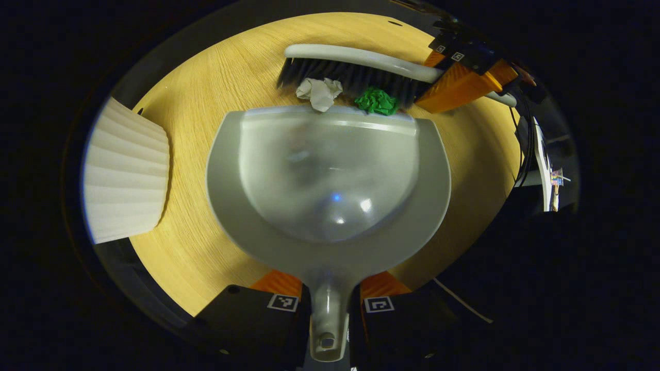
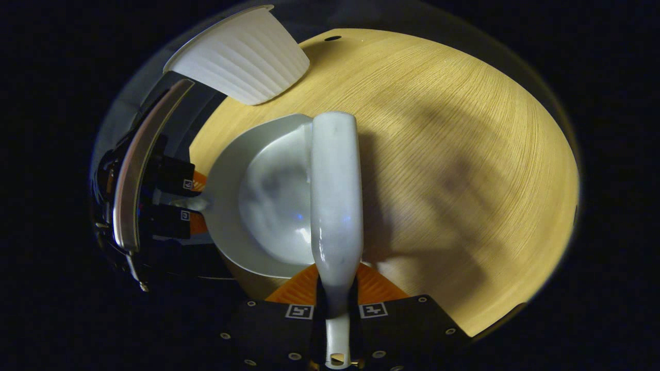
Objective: Pick up the small broom and dustpan from the desktop, sweep the trash into the dustpan with the broom, and then empty the trash into the garbage bin.
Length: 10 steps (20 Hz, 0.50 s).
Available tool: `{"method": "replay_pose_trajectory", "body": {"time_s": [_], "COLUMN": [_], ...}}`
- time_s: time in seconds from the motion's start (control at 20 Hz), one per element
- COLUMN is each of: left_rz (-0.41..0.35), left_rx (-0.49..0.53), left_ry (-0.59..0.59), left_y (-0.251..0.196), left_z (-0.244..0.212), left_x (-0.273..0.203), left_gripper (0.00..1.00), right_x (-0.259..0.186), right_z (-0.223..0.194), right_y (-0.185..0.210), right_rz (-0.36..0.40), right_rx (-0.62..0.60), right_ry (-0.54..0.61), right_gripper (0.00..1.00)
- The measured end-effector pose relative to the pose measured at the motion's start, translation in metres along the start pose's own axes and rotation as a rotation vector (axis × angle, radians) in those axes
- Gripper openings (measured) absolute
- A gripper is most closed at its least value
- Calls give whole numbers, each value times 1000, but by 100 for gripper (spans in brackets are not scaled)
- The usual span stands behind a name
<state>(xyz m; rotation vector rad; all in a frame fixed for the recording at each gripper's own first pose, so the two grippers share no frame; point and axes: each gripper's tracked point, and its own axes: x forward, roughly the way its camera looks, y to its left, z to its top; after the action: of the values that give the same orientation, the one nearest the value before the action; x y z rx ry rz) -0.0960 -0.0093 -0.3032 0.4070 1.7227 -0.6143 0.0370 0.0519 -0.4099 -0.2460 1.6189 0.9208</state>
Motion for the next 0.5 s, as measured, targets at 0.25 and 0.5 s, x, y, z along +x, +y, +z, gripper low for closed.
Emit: {"method": "replay_pose_trajectory", "body": {"time_s": [0.25, 0.5], "left_rz": [3, 5], "left_rx": [-16, -41], "left_ry": [-22, -49], "left_y": [-6, -10], "left_z": [-9, -13], "left_x": [16, 17], "left_gripper": [31, 32], "right_x": [4, 2], "right_z": [-22, -41], "right_y": [23, 46], "right_rz": [48, 88], "right_rx": [25, 29], "right_ry": [1, -1], "right_gripper": [17, 17]}}
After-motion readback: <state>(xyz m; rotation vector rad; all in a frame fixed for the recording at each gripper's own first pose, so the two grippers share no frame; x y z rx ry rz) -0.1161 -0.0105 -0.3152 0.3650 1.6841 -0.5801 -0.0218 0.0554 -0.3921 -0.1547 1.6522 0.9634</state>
